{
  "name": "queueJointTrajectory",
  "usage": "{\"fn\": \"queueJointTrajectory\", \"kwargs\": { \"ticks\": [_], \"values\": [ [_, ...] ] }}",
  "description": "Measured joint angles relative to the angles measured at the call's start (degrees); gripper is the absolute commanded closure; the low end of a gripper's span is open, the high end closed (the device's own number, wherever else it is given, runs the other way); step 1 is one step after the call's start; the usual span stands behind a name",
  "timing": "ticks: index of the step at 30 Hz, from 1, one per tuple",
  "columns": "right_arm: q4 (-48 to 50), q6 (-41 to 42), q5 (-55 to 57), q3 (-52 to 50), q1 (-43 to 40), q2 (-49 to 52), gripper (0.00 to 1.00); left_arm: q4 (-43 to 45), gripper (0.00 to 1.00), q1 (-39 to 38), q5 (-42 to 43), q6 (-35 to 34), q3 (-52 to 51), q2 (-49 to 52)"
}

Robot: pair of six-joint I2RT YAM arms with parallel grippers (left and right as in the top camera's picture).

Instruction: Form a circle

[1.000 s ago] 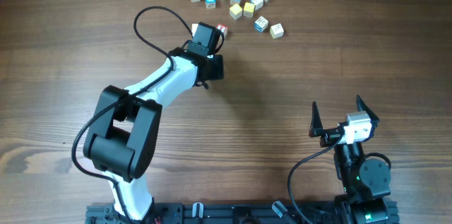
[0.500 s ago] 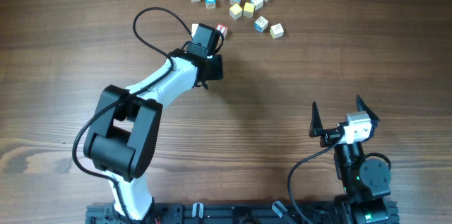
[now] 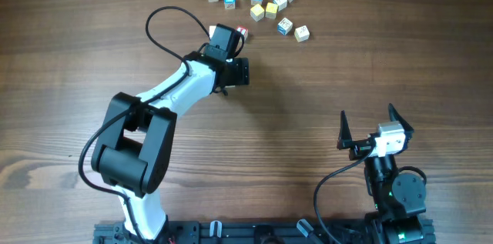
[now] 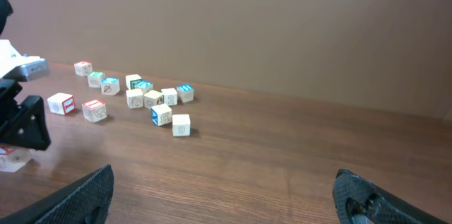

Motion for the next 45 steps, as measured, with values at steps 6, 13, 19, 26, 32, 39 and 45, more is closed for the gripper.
{"fn": "queueJointTrajectory", "kwargs": {
  "ticks": [6, 13, 19, 26, 32, 39, 45],
  "values": [
    [-0.02, 0.00, -0.02, 0.00, 0.00, -0.02, 0.00, -18.88, 0.96, 2.29, 0.09, 3.21, 24.33, 0.33],
    [0.00, 0.00, 0.00, 0.00, 0.00, 0.00, 0.00, -23.63, 0.96, 2.34, -0.15, 8.90, 42.23, 0.22],
    [0.00, 0.00, -0.02, 0.00, 0.00, 0.00, 0.00, -22.58, 0.80, 2.34, -1.51, 9.79, 42.32, 3.85],
    [0.00, 0.00, -0.02, 0.00, 0.00, 0.00, 0.00, -20.50, 0.80, 2.86, -1.88, 9.99, 42.32, 12.50],
    [0.00, 0.00, -0.02, 0.00, 0.00, 0.00, 0.00, -22.23, 0.68, 6.69, -1.92, 9.99, 42.32, 18.08],
    [0.00, 0.00, -0.02, 0.00, 0.00, 0.00, 0.01, -22.82, 0.75, 8.35, -2.12, 10.19, 42.32, 21.49],
    [0.00, 0.00, 0.00, 0.00, 0.00, 0.00, 0.00, -22.77, 0.92, 8.35, -2.12, 10.45, 42.32, 21.64]
  ]
}}
